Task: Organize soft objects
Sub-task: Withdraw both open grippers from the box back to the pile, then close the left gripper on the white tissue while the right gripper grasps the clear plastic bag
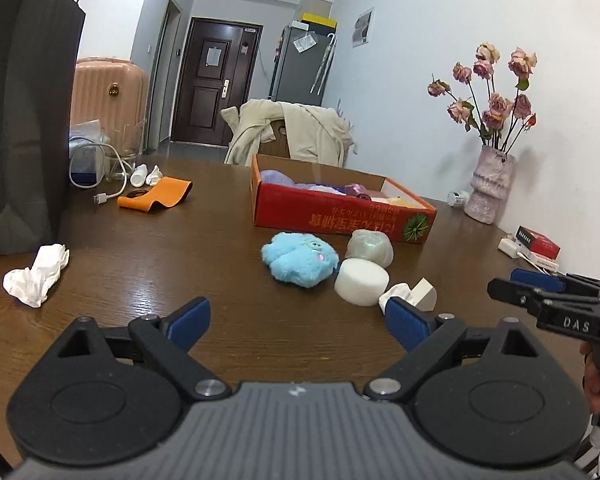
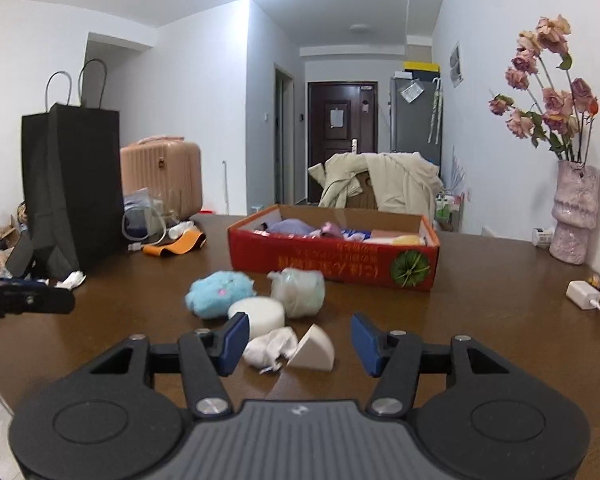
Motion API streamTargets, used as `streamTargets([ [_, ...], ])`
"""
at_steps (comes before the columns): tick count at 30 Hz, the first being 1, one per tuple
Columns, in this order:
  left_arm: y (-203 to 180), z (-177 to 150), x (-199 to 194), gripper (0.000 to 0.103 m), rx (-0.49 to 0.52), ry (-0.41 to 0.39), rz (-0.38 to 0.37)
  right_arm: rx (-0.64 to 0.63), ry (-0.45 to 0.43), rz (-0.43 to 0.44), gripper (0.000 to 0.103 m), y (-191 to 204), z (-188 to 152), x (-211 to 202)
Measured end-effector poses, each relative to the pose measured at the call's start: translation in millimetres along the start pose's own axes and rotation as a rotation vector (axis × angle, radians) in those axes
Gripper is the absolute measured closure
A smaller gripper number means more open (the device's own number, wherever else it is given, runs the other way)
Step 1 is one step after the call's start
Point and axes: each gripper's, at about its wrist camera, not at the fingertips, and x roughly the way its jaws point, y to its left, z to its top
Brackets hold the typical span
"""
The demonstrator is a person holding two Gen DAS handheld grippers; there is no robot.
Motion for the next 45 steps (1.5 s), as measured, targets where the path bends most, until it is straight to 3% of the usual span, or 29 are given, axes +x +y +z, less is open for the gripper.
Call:
streamTargets([
  [5, -4, -1, 13, 0.007, -0.001, 0.022, -0.003, 0.002, 0.031, 0.001, 0.047, 2, -4, 13],
  [12, -26, -5, 54, 0.008, 0.020, 0.122, -0.064, 0.035, 0.091, 0.015, 0.047, -8, -10, 46],
  [18, -61, -6, 108, 0.031, 0.045, 0.204, -0.122, 0.087, 0.125, -0.016, 0.048, -35, -9, 66],
  [23, -80, 1, 143, 0.038, 0.043, 0.249, -0.151, 0.111, 0.113, -0.018, 0.048, -59, 0, 78],
  [26, -87, 3, 160, 0.059, 0.039, 0.267, -0.160, 0.124, 0.117, -0.007, 0.048, -69, 3, 87],
  [27, -88, 4, 165, 0.076, 0.040, 0.278, -0.162, 0.127, 0.122, 0.000, 0.048, -71, 5, 91],
  [30, -89, 5, 167, 0.081, 0.064, 0.288, -0.166, 0.126, 0.130, 0.026, 0.048, -75, 9, 101],
  [34, -74, 16, 142, 0.082, 0.047, 0.237, -0.192, 0.113, 0.130, 0.066, 0.048, -74, 21, 119],
  [36, -59, 25, 128, 0.082, 0.018, 0.193, -0.169, 0.102, 0.137, 0.098, 0.048, -70, 29, 131],
  [39, -33, 39, 116, 0.082, -0.014, 0.129, -0.074, 0.058, 0.178, 0.160, 0.048, -53, 42, 159],
  [43, -9, 44, 117, 0.082, -0.054, 0.119, 0.030, 0.025, 0.263, 0.178, 0.047, -32, 51, 204],
  [45, -5, 45, 115, 0.082, -0.064, 0.116, 0.035, 0.042, 0.302, 0.160, 0.056, -29, 50, 219],
])
